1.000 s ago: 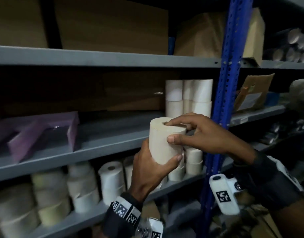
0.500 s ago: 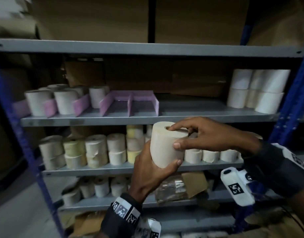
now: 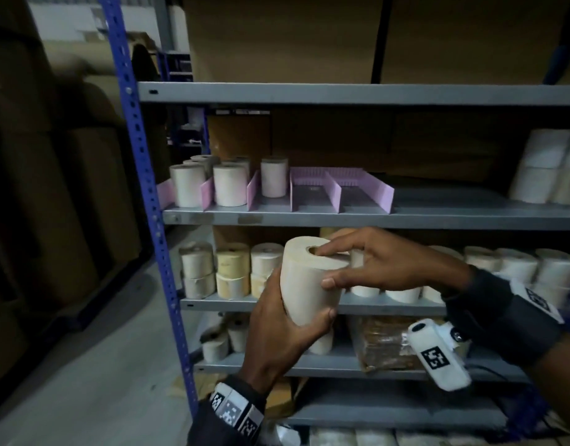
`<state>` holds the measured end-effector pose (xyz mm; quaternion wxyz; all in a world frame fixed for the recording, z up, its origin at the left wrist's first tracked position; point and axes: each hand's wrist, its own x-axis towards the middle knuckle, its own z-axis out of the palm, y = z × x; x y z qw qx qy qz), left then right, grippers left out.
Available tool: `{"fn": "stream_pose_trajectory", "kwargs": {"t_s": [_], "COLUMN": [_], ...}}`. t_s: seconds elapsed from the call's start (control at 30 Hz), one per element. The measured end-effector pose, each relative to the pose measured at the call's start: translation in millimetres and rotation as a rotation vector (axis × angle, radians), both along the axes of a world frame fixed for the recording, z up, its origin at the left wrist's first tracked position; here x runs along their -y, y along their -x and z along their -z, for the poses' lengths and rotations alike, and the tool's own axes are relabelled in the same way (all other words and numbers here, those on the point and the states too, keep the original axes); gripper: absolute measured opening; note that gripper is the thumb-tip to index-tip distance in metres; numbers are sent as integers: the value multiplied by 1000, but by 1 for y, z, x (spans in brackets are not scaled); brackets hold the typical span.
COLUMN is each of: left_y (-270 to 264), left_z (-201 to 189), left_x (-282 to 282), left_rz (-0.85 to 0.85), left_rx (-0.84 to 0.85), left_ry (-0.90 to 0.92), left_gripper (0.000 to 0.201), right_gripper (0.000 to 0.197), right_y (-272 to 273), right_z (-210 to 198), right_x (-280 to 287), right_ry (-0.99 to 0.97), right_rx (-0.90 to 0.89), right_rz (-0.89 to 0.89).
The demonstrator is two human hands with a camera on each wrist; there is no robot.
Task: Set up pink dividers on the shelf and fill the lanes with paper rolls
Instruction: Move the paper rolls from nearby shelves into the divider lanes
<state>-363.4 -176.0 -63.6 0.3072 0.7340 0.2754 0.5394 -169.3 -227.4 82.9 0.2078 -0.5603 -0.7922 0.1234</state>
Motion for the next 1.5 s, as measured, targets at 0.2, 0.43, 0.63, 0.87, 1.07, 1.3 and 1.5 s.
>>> {"fn": "stream_pose_trajectory", "kwargs": {"t_s": [0.2,0.43,0.63,0.87,1.07,1.3,1.5], "left_y": [22,27,8,-19,-33,-48,-53], "left_z": [12,34,29,15,3,-4,7], "left_x": [-17,-42,-84,-142,-183,-220,-241], "left_rz": [-269,-394,-390,-379,-354,-392,-383], "left_rx": [-21,-243,-491,-589,-632,-644,-757], "left_ry": [-106,-314,-386,-355,-320,-388,-355], "left_gripper": [87,76,82,82,87,87,82], "right_gripper": [60,57,57,63,63,61,51], "right_y": [41,50,40,19,3,-14,-20], "right_z": [-2,-3,-13,-18,-22,-31,-42], "right_x": [-42,-100,-153,-210,-256,-303,-331], "right_ry": [-68,-186,-260,-284,-250,-226,-98], "right_rx": [50,89,121,268,179,342,449], "right_rz": [11,49,102,251,205,248,288]}}
